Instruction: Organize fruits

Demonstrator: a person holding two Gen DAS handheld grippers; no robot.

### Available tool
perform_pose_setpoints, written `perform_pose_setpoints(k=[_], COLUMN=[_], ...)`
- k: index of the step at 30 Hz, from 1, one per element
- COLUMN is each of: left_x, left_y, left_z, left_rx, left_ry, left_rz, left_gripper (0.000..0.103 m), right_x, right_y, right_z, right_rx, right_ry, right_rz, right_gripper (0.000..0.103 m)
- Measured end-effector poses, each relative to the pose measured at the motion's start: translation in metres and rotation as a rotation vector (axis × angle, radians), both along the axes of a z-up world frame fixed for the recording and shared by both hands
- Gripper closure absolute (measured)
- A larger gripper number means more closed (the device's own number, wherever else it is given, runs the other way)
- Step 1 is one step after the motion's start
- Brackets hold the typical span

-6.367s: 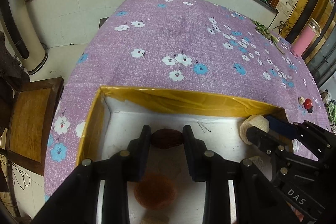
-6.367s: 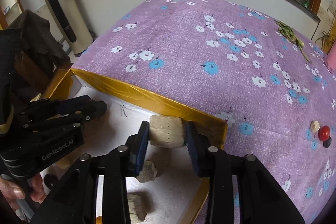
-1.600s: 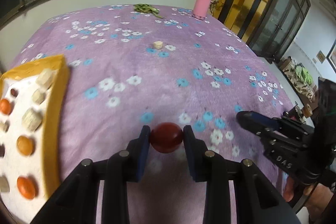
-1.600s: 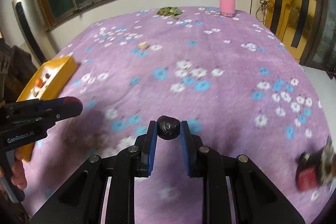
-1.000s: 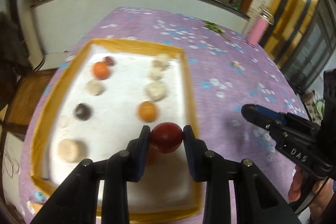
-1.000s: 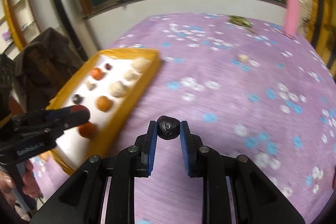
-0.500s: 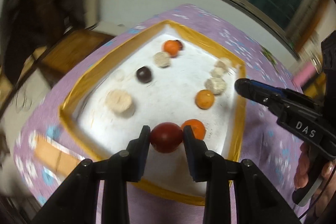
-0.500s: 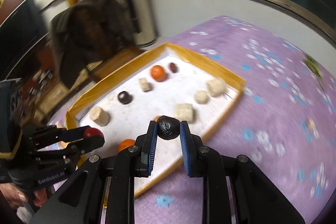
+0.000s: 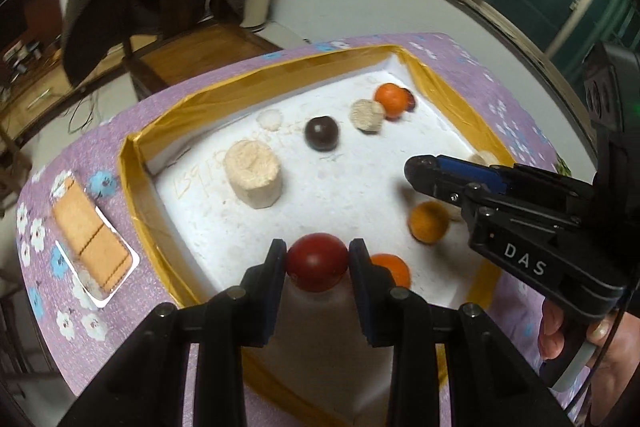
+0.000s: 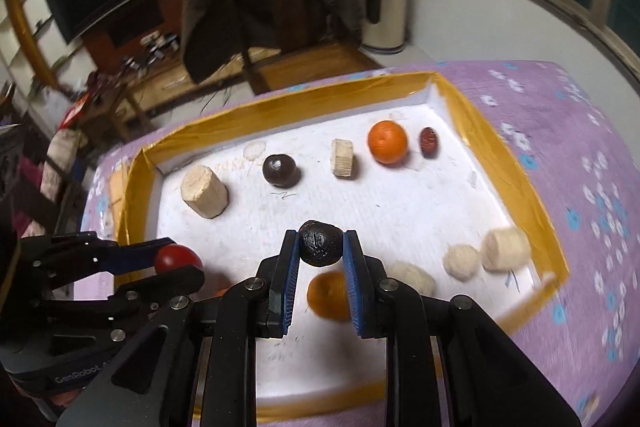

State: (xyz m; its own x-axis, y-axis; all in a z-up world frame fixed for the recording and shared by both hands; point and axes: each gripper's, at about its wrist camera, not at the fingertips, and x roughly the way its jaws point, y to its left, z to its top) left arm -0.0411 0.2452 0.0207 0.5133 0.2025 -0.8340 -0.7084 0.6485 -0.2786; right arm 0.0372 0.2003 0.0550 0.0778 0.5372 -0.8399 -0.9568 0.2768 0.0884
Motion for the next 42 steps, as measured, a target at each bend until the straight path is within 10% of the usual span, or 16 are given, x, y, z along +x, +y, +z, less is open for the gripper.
perform_pose_setpoints(k=[14,34,42], left_x=[0.008,-0.04,-0.078], left_y=[0.012,0.021,0.029], left_z=[-0.009,0.031,0.042], left_rx=[0.055,0.19,0.307], left_ry=[0.051,-0.009,0.002], left_rz=[0.113,0.15,0.078], left_gripper=[0.068,0.033,0.027], right_x=[0.007,0.01,-0.043], right_y=[0.029,-0.006,-0.071], right_z=[-0.026,0.017,0.044], right_rx=[-0.081,-0.01,0.116], right_ry=[-0.016,-0.094,-0.157], right_rz=[0.045,-0.156,-0.354], right_gripper=[0.082,0.07,0.043])
